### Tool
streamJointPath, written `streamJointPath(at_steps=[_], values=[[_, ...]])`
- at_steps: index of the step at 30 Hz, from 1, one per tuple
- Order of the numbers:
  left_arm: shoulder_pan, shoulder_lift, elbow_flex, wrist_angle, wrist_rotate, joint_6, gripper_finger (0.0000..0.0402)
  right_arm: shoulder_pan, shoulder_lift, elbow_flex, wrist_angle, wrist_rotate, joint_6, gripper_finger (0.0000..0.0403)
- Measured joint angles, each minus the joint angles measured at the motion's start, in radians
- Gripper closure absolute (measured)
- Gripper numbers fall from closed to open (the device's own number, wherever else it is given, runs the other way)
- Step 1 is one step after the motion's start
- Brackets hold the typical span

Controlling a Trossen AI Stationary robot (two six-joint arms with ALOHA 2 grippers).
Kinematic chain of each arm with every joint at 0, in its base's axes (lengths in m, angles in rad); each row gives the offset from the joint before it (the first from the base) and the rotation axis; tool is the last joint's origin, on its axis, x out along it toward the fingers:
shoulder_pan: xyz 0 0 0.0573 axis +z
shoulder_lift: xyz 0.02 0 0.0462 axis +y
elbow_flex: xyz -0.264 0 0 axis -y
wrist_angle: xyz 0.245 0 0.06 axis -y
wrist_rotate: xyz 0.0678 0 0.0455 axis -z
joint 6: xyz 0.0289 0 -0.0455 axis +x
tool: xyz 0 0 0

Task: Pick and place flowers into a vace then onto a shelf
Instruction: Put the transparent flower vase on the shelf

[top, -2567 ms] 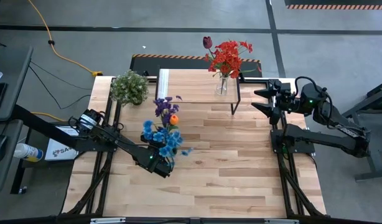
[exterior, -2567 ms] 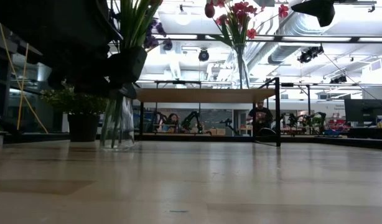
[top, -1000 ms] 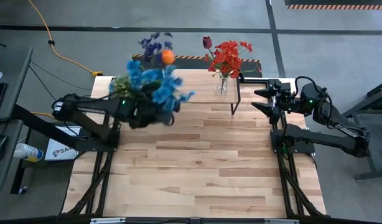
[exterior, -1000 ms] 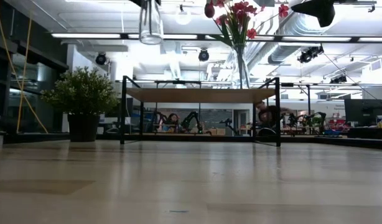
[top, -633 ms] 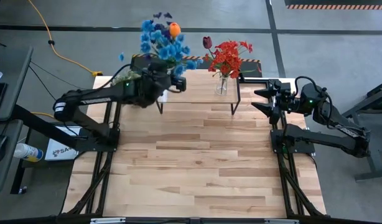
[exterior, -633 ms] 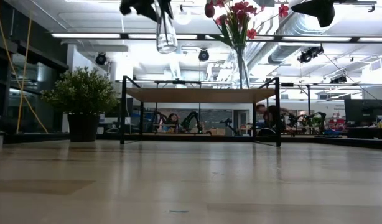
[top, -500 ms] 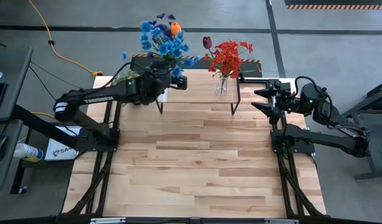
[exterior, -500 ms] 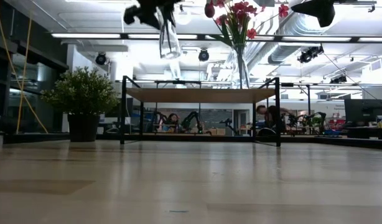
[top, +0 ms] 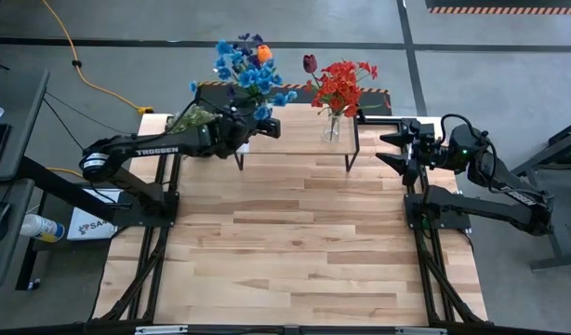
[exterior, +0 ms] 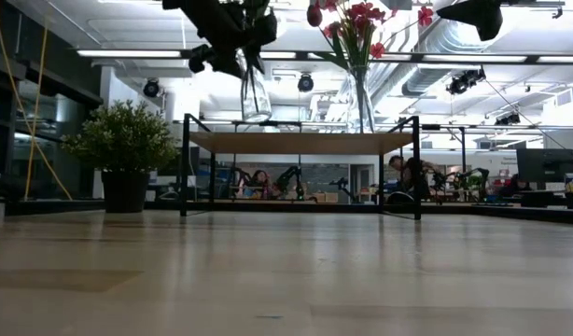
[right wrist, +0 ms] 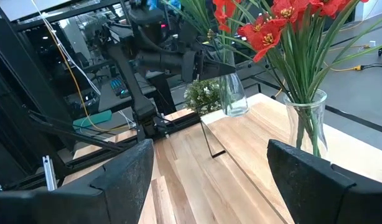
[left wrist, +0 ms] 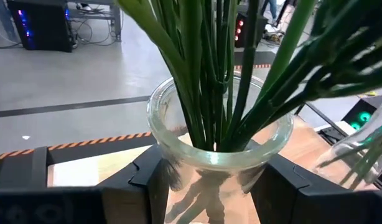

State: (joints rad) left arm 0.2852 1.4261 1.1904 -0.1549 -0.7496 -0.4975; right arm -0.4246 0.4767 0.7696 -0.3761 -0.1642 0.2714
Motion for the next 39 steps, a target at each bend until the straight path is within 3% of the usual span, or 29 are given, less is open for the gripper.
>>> streamJointPath(at_steps=[13, 39], values=[[0.030, 0.032, -0.042, 0.117, 0.030, 0.082, 0.0194, 0.000, 0.000, 0.000, 0.000, 0.039, 0.001, 0.0100], [0.048, 0.103, -0.040, 0.117, 0.075, 0.156, 0.0194, 0.000, 0.000, 0.002, 0.000, 0.038, 0.016, 0.0100]])
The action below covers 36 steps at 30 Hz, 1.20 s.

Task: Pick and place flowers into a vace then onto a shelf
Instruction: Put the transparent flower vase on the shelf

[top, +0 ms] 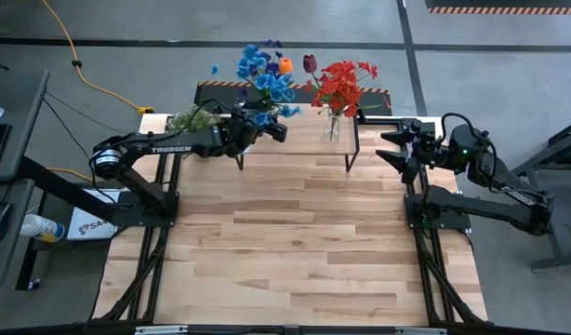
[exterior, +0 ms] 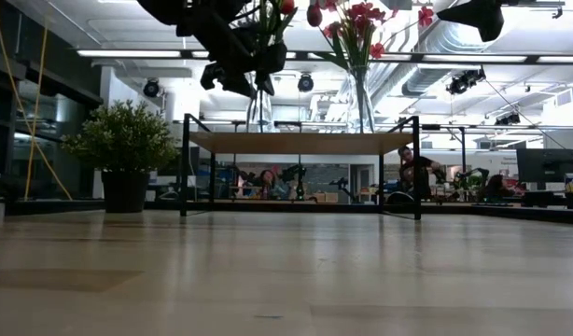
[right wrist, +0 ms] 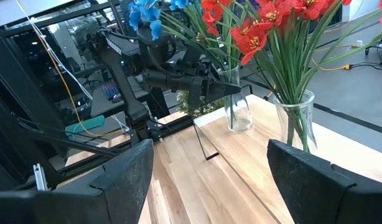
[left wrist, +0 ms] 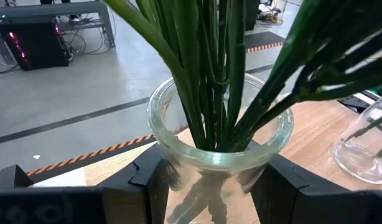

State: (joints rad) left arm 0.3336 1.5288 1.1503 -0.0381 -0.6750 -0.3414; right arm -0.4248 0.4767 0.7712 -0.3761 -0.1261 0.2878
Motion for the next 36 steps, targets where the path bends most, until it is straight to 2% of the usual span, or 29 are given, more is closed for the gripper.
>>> streamJointPath(at_steps=[8, 13, 17, 36], values=[[0.000, 0.000, 0.000, -0.003, 0.005, -0.003, 0.0186, 0.000, 0.000, 0.000, 0.000, 0.000, 0.000, 0.0100], [0.000, 0.008, -0.005, -0.026, 0.019, -0.007, 0.0084, 0.000, 0.000, 0.000, 0.000, 0.000, 0.000, 0.0100], [-0.008, 0.004, -0.003, -0.020, 0.013, -0.013, 0.0044, 0.000, 0.000, 0.000, 0.000, 0.000, 0.000, 0.0100], [-0.010, 0.003, -0.003, -0.017, 0.021, -0.004, 0.0048, 0.000, 0.000, 0.000, 0.000, 0.000, 0.000, 0.0100]])
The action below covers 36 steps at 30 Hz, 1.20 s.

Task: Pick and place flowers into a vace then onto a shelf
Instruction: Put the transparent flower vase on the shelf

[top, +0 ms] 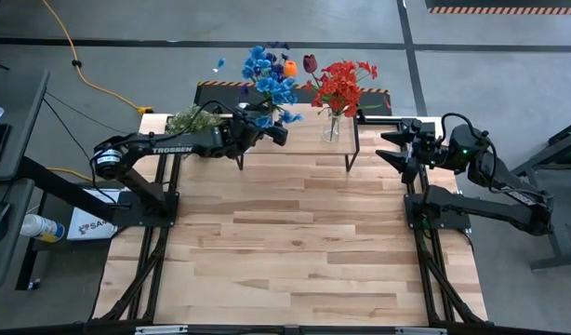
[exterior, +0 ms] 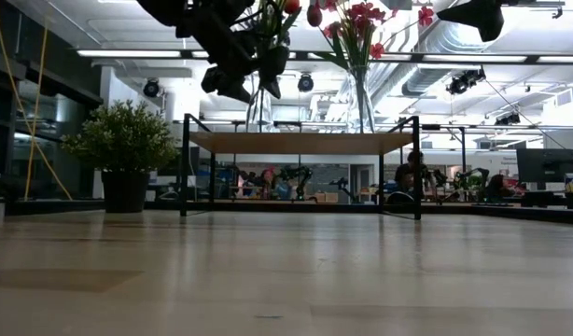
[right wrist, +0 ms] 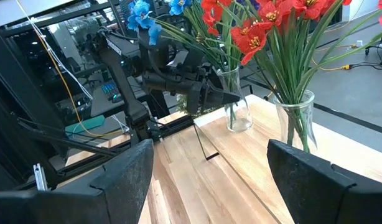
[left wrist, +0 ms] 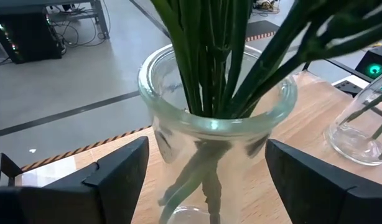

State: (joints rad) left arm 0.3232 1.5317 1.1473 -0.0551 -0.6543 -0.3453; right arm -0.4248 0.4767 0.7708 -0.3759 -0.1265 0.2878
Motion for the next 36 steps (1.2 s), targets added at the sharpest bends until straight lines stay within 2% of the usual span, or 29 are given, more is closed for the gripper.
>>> streamJointPath(at_steps=[36], values=[[-0.005, -0.005, 0.001, 0.000, 0.042, 0.000, 0.0048, 0.000, 0.000, -0.001, 0.000, -0.041, 0.000, 0.0100]])
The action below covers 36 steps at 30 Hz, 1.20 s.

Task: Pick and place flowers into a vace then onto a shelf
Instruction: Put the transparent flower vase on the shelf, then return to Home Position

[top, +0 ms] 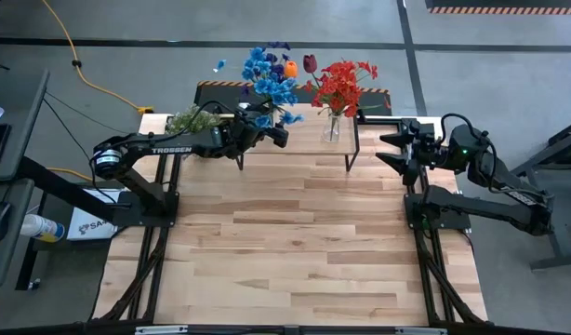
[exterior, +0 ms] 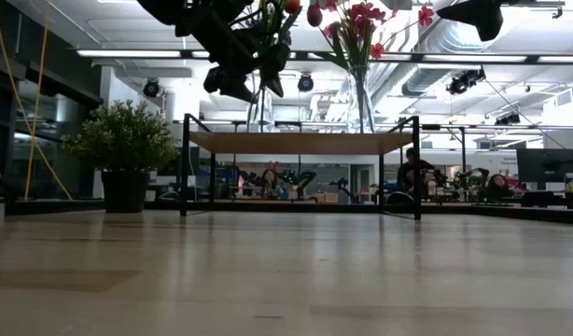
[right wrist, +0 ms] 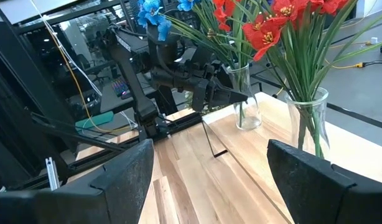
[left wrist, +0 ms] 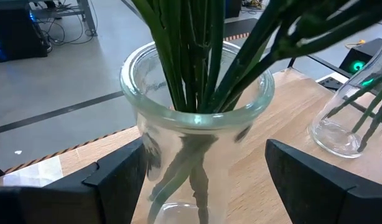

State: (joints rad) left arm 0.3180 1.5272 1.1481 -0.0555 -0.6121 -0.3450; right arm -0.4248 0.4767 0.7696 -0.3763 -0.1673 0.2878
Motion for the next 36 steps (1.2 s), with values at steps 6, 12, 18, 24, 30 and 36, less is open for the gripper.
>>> streamJointPath(at_steps=[6, 12, 18, 24, 30, 36], values=[[0.000, 0.000, 0.000, -0.015, 0.000, 0.000, 0.0048, 0.000, 0.000, 0.000, 0.000, 0.000, 0.000, 0.0100], [0.000, 0.000, 0.000, -0.025, 0.000, 0.001, 0.0048, 0.000, 0.000, 0.000, 0.000, -0.001, 0.000, 0.0100], [0.001, -0.004, 0.000, -0.023, -0.005, 0.004, 0.0044, 0.000, 0.000, 0.000, 0.000, -0.001, 0.000, 0.0100], [0.002, -0.031, 0.002, -0.039, -0.029, 0.011, 0.0005, 0.000, 0.000, 0.000, 0.000, -0.002, 0.000, 0.0100], [0.002, -0.071, 0.002, -0.100, -0.045, 0.009, 0.0026, 0.000, 0.000, 0.000, 0.000, -0.004, 0.000, 0.0100], [0.002, -0.115, 0.002, -0.153, -0.049, 0.008, 0.0014, 0.000, 0.000, 0.000, 0.000, -0.005, 0.000, 0.0100]])
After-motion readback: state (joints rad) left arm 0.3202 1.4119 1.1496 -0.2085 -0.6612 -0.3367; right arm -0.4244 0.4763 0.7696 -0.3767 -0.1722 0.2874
